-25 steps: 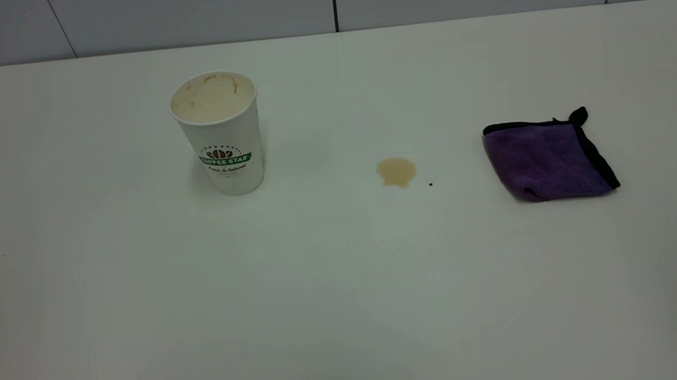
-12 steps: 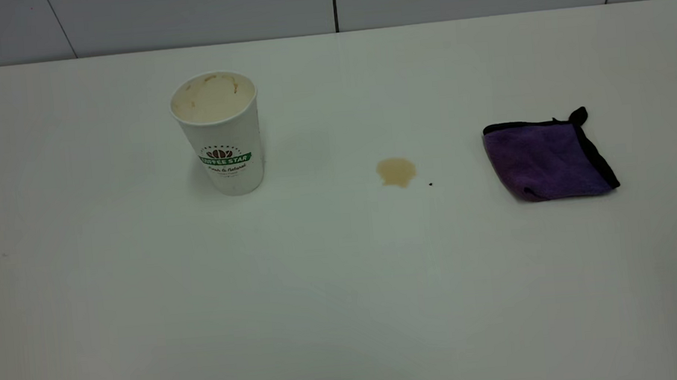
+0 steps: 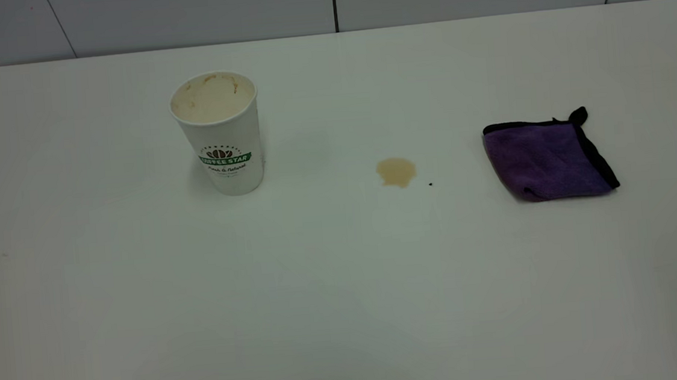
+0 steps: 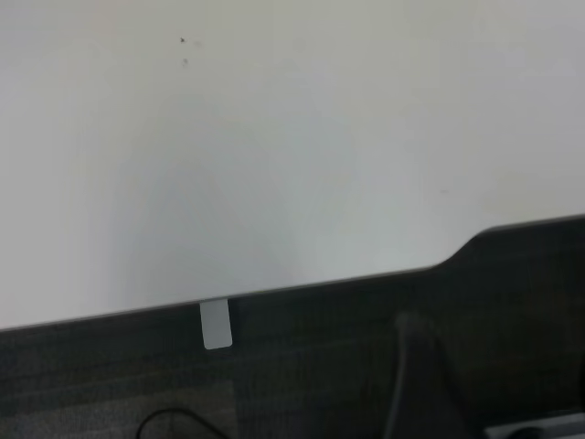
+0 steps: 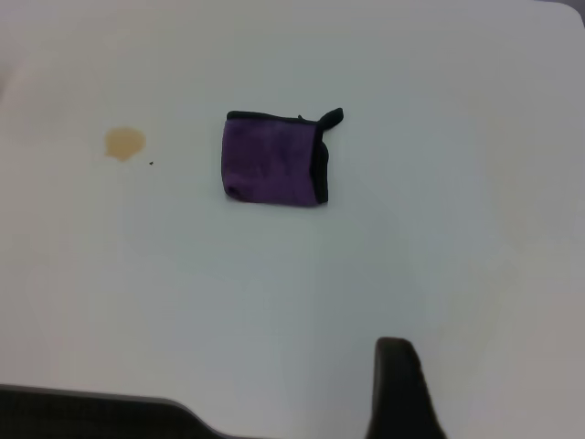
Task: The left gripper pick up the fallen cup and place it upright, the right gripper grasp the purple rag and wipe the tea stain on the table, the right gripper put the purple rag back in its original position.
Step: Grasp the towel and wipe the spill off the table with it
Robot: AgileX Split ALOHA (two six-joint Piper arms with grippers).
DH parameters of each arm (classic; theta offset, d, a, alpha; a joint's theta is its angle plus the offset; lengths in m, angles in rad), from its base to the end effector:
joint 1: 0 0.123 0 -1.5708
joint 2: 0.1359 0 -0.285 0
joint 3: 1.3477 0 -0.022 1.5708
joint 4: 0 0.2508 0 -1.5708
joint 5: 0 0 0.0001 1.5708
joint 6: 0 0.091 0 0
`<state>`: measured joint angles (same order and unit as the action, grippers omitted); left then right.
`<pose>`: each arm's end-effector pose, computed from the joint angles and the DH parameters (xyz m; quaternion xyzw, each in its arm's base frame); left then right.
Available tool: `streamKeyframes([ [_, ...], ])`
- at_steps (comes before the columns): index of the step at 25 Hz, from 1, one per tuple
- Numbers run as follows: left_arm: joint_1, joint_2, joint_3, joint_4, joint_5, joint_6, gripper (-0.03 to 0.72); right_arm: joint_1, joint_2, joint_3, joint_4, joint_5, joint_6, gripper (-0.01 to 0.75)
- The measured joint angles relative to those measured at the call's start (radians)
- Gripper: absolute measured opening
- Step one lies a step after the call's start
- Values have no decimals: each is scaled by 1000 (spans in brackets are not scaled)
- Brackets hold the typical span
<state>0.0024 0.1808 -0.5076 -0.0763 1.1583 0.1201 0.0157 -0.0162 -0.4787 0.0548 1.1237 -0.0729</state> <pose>0.0167 -0.0063 0.2713 0.0539 0.9136 -0.0135 0.4029 -0.0078 0.0044 0.2664 -0.0404 0.8692 0.0133 0.4926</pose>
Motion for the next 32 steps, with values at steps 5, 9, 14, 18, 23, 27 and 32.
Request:
streamKeyframes([
  [5,10,-90,0,-1,0,0,444,0,0,0,0,0,0,521],
  [9,10,-192,0,-1,0,0,444,0,0,0,0,0,0,521],
  [14,10,-200,0,-1,0,0,443,0,0,0,0,0,0,521],
  [18,10,-200,3,-2,-5,0,443,0,0,0,0,0,0,521],
  [23,10,-201,20,-3,-15,-20,443,0,0,0,1,0,0,521],
  [27,10,-201,20,-2,-16,-21,443,0,0,0,28,0,-2,521],
  [32,10,-201,20,-2,-16,-21,443,0,0,0,85,0,-43,521],
])
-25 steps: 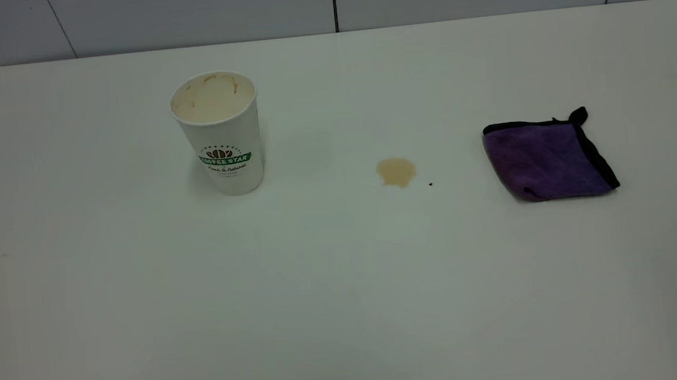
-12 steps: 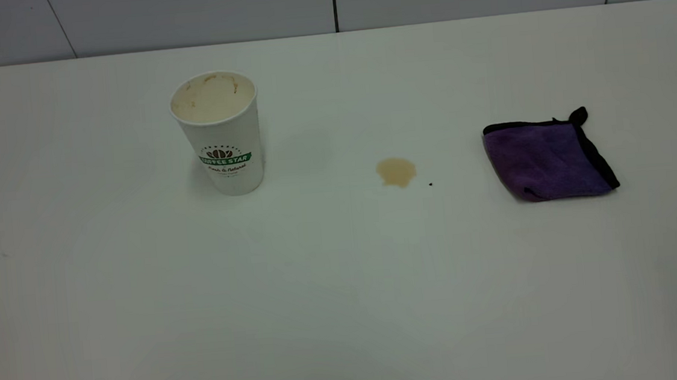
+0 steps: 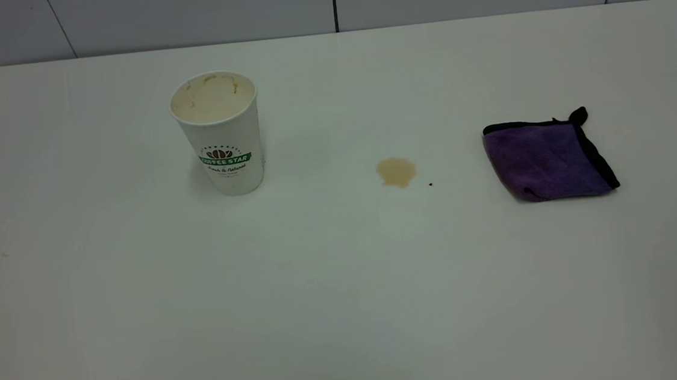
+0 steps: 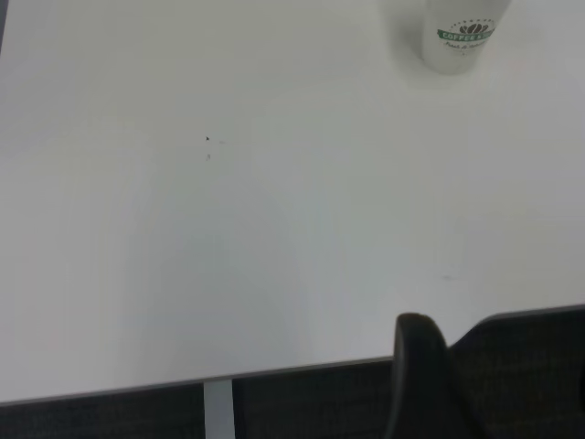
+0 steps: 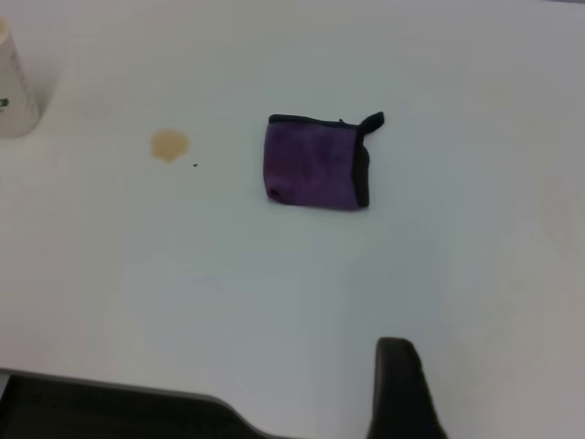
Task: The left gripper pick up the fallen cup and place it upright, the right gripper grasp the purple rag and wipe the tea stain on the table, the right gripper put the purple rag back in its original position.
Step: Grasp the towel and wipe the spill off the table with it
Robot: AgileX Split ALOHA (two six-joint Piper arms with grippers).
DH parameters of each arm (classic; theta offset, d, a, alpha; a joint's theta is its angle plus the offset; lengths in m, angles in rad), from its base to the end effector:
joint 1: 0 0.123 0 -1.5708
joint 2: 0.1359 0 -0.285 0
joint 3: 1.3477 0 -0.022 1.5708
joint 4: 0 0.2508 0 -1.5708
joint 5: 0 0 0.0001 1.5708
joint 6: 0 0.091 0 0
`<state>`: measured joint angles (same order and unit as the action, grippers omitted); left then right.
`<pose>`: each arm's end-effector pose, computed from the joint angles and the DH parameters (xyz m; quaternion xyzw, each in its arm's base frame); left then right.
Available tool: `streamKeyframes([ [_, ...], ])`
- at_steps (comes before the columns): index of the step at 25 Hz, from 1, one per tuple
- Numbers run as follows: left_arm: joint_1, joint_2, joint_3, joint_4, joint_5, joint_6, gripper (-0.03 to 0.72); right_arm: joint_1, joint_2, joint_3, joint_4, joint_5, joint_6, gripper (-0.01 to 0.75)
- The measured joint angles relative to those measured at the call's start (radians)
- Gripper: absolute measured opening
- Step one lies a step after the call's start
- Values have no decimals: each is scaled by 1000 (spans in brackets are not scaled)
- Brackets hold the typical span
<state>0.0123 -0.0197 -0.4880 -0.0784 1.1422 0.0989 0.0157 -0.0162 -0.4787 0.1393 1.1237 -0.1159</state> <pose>-0.0101 -0.0066 0.2676 0.0410 0.8703 -0.0118 0.4907 -0.0082 0.0113 0.2670 -0.0618 0.8662 0.0448 0.4939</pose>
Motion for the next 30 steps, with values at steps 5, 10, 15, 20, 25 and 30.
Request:
streamKeyframes([
  [5,-12,0,0,0,0,-1,443,0,122,0,29,-2,-37,521],
  [10,-53,0,0,0,0,-1,443,0,388,-6,41,-41,-63,589],
  [15,-104,0,0,0,0,-2,443,0,685,-40,83,-215,-136,618],
  [20,-123,0,0,0,0,-2,443,0,1005,-91,90,-421,-164,614],
  [25,-124,0,0,0,0,-2,443,0,1305,-202,93,-547,-220,598],
  [30,-124,0,0,0,0,-2,443,0,1579,-354,106,-594,-259,592],
])
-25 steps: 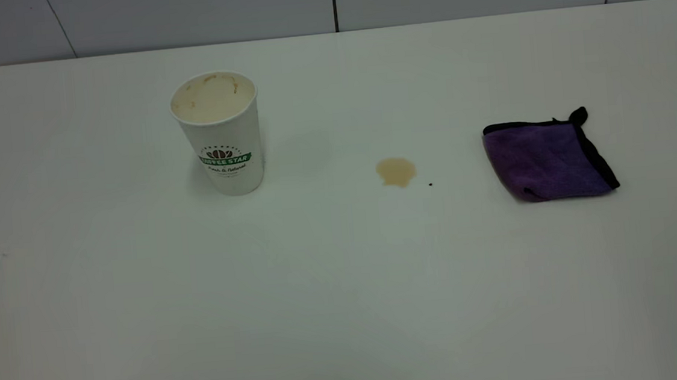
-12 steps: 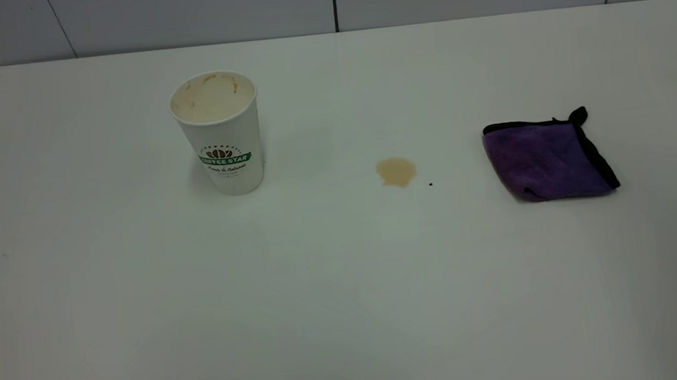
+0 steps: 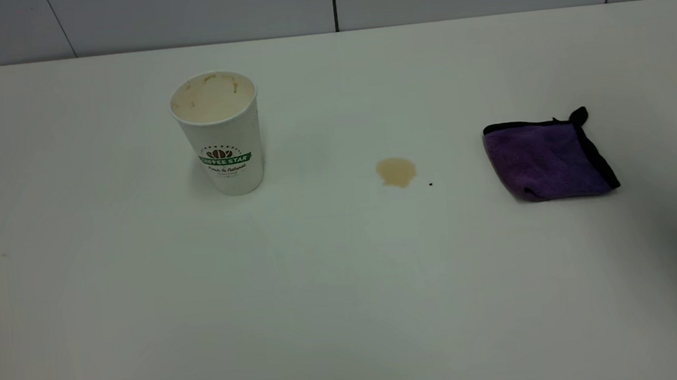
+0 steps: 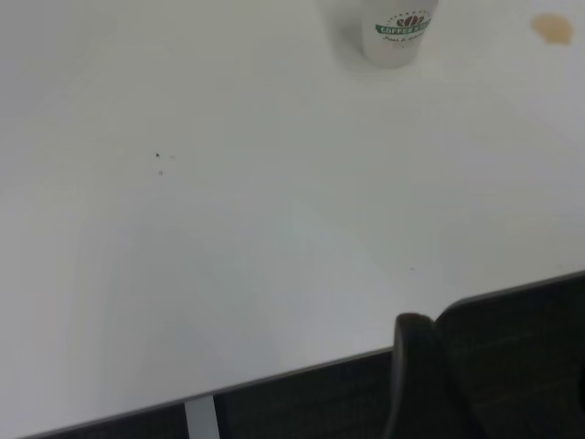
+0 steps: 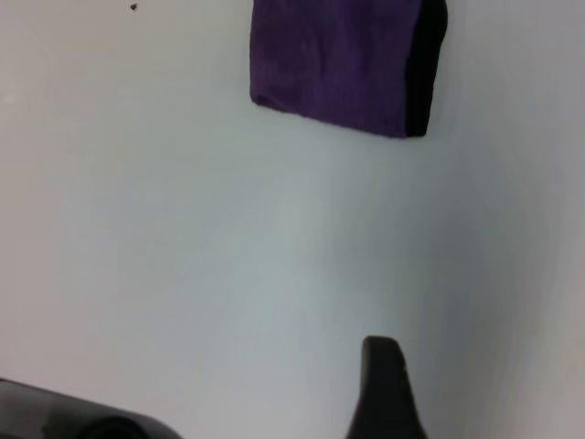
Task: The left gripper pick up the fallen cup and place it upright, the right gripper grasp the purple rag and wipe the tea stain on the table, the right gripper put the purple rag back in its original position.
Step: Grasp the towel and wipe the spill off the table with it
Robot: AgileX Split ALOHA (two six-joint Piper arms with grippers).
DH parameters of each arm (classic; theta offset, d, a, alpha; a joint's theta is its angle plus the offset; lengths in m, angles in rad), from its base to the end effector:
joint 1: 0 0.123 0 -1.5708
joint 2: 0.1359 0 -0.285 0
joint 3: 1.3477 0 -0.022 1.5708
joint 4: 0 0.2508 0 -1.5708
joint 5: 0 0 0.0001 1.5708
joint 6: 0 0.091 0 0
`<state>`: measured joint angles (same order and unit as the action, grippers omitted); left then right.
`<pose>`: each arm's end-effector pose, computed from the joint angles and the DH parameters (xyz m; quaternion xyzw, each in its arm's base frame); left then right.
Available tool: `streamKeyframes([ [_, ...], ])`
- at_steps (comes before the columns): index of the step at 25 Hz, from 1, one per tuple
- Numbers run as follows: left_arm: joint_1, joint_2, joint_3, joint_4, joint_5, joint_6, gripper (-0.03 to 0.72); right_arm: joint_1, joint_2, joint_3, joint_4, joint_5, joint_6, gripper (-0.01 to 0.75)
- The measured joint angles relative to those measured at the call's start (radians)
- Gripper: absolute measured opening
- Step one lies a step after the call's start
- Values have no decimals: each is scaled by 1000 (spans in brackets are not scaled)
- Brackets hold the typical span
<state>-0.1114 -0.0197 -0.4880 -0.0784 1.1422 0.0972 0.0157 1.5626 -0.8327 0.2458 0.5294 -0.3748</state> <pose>-0.0108 -0.0053 0.2676 0.0939 0.8661 -0.0425 0.4890 0.2861 0.0157 0.1902 -0.0990 0.9721 0.0452 0.2080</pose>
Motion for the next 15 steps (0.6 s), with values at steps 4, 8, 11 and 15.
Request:
streamKeyframes([
  [4,0,0,0,0,0,0,443,2,180,-120,54,-12,-68,592],
  [8,0,0,0,0,0,-1,443,39,337,-240,83,-21,-116,591],
  [11,0,0,0,0,0,-1,443,83,453,-328,83,-35,-122,591],
  [15,2,0,0,0,0,-1,443,117,612,-453,82,-40,-123,591],
])
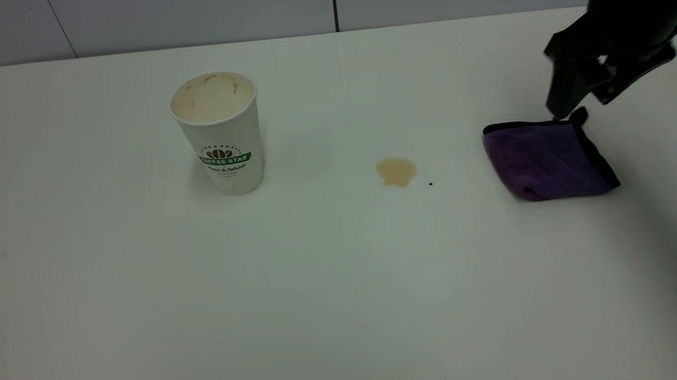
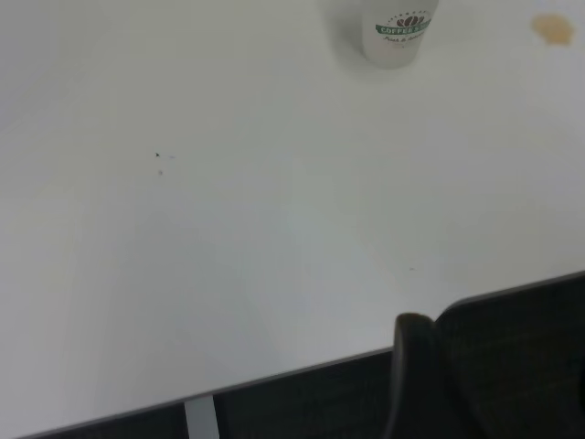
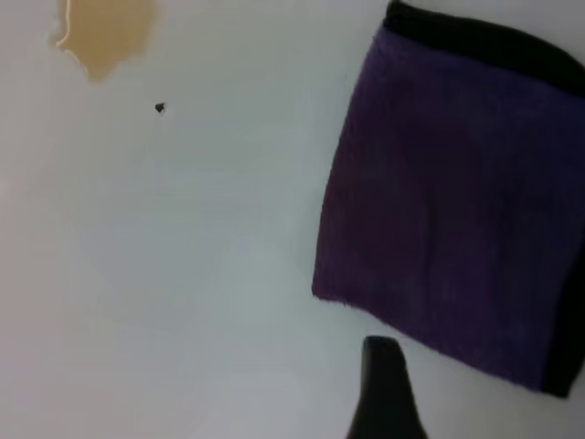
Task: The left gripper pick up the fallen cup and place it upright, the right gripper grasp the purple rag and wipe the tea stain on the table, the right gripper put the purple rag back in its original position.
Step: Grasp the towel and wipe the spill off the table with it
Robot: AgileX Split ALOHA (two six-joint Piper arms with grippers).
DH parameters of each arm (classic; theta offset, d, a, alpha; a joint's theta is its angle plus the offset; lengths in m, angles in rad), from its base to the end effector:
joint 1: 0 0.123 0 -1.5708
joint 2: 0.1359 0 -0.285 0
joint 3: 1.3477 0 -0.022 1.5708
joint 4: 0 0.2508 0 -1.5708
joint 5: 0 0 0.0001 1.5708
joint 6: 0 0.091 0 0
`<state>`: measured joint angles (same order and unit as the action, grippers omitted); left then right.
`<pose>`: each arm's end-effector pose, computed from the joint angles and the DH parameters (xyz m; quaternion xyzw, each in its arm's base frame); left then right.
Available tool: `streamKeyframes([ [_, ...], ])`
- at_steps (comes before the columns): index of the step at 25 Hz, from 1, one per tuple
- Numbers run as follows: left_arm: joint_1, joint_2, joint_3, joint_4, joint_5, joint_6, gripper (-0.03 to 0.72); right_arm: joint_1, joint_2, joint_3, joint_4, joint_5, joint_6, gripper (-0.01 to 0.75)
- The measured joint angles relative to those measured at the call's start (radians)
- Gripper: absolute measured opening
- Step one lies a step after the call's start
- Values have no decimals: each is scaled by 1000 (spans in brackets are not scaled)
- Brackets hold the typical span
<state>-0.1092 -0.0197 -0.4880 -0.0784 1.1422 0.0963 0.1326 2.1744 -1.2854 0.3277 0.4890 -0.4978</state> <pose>-0.0108 -0.0053 0.2676 0.0926 0.8663 -0.0422 0.4891 0.4036 0.0677 0.0827 -0.1775 0.9697 0.0694 0.1528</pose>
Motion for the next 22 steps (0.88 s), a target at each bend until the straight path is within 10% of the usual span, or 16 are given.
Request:
streamKeyframes([
  [22,8,0,0,0,-1,0,443,3,345,-330,-285,30,253,558],
])
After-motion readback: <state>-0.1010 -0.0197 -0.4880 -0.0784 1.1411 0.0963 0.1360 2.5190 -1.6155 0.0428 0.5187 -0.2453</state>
